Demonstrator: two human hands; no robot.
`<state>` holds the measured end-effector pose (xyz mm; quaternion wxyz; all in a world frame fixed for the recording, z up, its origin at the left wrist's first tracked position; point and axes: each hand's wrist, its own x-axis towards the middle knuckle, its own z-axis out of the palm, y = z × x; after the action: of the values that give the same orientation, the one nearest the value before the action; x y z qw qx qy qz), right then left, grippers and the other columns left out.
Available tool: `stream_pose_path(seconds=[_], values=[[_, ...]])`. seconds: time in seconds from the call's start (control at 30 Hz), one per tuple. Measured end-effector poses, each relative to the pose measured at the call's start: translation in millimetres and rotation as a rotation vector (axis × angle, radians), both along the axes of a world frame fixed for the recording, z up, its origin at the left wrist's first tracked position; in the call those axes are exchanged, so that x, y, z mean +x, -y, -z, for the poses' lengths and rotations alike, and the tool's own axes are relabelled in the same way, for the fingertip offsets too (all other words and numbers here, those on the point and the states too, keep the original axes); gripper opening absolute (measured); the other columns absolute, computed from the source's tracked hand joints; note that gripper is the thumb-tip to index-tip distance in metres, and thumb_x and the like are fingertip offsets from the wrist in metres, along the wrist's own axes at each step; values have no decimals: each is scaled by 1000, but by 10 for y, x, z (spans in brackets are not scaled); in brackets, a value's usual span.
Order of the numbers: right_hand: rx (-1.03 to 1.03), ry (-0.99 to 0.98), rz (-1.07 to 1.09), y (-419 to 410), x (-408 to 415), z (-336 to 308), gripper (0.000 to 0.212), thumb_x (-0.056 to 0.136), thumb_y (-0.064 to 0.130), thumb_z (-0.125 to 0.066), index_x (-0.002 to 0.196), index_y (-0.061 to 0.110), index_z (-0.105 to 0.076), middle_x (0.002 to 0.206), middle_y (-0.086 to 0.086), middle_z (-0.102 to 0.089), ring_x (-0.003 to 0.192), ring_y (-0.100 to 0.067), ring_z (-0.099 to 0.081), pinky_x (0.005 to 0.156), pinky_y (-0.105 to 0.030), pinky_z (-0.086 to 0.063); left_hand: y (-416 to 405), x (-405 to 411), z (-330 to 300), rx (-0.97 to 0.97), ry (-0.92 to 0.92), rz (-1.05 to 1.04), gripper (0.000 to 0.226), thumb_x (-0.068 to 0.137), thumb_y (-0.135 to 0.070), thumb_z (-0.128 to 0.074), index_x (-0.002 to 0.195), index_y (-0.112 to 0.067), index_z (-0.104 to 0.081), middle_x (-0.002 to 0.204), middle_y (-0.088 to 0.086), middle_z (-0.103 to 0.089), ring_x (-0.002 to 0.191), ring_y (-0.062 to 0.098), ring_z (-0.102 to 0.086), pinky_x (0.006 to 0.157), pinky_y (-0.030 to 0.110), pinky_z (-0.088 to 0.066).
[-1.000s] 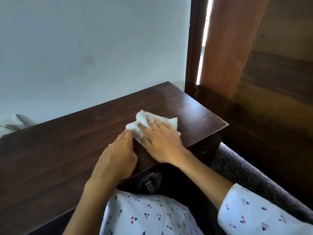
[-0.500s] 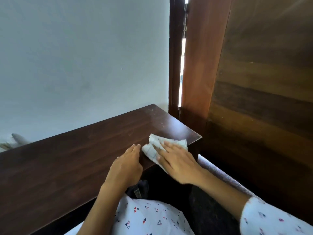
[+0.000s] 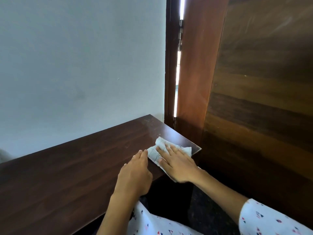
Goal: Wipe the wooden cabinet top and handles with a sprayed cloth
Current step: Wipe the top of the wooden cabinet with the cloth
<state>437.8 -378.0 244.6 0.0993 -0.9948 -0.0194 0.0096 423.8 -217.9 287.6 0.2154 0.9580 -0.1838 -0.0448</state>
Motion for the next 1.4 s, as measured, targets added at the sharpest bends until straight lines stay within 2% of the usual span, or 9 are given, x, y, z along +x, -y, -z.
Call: stream_pose_path(seconds=[0.17, 0.27, 0.4, 0.6, 0.8, 1.03, 1.17, 1.3, 1.4], values=[[-8, -71, 221, 56, 709, -77, 53, 100, 41, -13, 151, 28, -3, 159, -9, 10, 145, -29, 6, 116, -45, 4, -92, 66, -24, -23, 9, -42, 60, 95, -12, -33, 151, -18, -12, 160, -1, -14, 146, 16, -21, 116, 37, -26], [-20, -85, 140, -118, 1039, -109, 54, 100, 39, -14, 151, 27, -1, 159, -8, 8, 145, -31, 3, 116, -48, 3, -87, 99, 5, -1, -12, -60, 60, 96, -12, -32, 151, -20, -11, 160, -3, -13, 146, 15, -21, 117, 36, -25], [-42, -26, -60, -173, 725, 8, 53, 101, 42, -12, 151, 29, 2, 159, -5, 7, 146, -25, 3, 117, -44, 4, -78, 166, 71, 14, -25, -78, 59, 96, -11, -30, 151, -21, -11, 160, -6, -12, 146, 13, -19, 118, 34, -21], [-51, -34, 181, -51, 1126, -49, 55, 100, 40, -17, 151, 26, -5, 159, -7, 9, 145, -32, 0, 117, -48, 1, 15, 271, 59, 39, -45, -106, 60, 98, -12, -29, 152, -24, -6, 160, -8, -7, 147, 11, -15, 119, 34, -14], [-101, -47, -115, -82, 1108, -48, 55, 102, 39, -15, 151, 25, 5, 159, -7, 9, 146, -27, 6, 116, -45, 4, 183, 308, 50, 0, 7, -90, 59, 97, -10, -29, 150, -27, -12, 158, -13, -15, 144, 7, -22, 118, 31, -15], [-2, -41, 193, -99, 1612, -23, 58, 101, 41, -14, 150, 22, 10, 157, -10, 19, 145, -29, 14, 116, -46, 8, 268, 412, 15, 31, 12, -126, 65, 94, -7, -33, 151, -26, -8, 159, -12, -10, 146, 7, -15, 119, 31, -12], [-39, -66, 78, -249, 1971, -84, 58, 101, 42, -15, 151, 21, 6, 158, -11, 14, 145, -29, 10, 115, -47, 6, 300, 428, 19, 44, 10, -128, 65, 94, -8, -34, 151, -27, -7, 159, -13, -9, 146, 6, -14, 119, 30, -11], [-51, -70, -83, -138, 1757, -23, 57, 100, 43, -14, 152, 25, 2, 158, -10, 10, 146, -29, 5, 117, -48, 4, 234, 474, 14, 68, -4, -175, 64, 95, -10, -35, 150, -27, -7, 160, -11, -7, 147, 7, -11, 120, 32, -11], [-63, -82, 35, -15, 1820, -39, 57, 100, 45, -15, 151, 26, 3, 158, -10, 11, 146, -30, 6, 117, -48, 2, 223, 525, 1, 74, 7, -209, 64, 95, -11, -34, 151, -27, -6, 160, -11, -5, 147, 7, -8, 120, 32, -10]])
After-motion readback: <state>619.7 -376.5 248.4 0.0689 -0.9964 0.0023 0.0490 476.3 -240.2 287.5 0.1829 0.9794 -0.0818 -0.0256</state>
